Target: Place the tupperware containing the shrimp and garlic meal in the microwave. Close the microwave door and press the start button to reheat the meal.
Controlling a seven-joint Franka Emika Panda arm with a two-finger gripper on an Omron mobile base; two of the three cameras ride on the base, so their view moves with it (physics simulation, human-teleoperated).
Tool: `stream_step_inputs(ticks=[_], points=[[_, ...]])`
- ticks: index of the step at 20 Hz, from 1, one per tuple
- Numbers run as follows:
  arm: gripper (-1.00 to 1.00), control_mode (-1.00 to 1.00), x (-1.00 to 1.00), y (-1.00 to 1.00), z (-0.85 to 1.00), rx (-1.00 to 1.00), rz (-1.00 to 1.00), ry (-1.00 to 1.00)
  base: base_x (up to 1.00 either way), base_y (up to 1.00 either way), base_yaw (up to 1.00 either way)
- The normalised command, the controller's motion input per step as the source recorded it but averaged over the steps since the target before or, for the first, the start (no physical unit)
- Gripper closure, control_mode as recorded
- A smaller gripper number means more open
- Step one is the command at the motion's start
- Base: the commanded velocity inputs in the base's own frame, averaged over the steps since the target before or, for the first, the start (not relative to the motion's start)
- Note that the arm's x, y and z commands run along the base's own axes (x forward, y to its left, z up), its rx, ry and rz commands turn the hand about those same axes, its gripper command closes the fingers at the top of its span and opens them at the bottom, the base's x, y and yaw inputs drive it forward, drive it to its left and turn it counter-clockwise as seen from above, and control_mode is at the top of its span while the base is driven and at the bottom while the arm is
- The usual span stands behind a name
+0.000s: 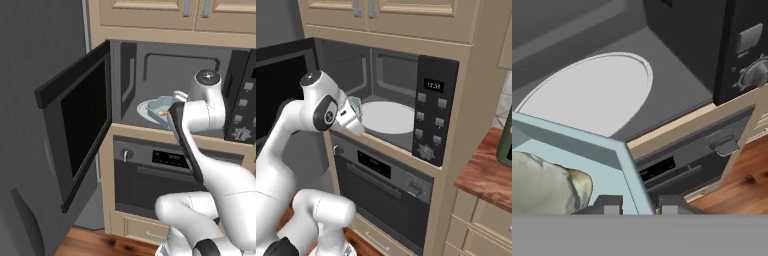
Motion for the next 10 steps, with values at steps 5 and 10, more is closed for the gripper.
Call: stream_step_inputs(ticks=[5,10], points=[[1.0,-1.0,0.59,-0.2,-0.24,0.0,0.0,0.0,0.0,0.0,0.0],[1.0,-1.0,0.55,-0.28,-0.36,0.0,0.0,0.0,0.0,0.0,0.0]])
